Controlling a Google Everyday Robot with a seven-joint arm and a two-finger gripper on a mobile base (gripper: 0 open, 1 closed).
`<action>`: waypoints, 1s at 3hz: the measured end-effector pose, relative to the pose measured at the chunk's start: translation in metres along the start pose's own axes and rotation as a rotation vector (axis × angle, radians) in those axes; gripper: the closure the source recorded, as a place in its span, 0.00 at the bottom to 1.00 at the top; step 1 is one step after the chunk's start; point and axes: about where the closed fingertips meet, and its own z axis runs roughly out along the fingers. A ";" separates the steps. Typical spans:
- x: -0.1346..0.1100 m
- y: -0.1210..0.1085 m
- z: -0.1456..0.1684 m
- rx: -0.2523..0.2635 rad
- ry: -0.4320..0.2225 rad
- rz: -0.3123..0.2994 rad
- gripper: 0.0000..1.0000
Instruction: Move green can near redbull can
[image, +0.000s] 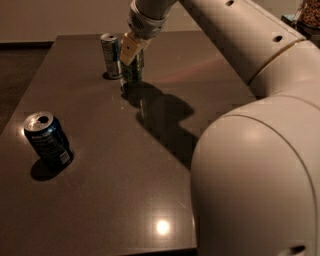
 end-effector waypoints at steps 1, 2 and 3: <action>-0.007 0.009 0.025 -0.075 0.029 -0.062 0.71; -0.010 0.012 0.033 -0.103 0.039 -0.086 0.48; -0.010 0.013 0.037 -0.107 0.040 -0.087 0.25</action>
Offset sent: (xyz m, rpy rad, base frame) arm 0.0111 0.0291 -0.0236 -0.0217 0.0852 0.1566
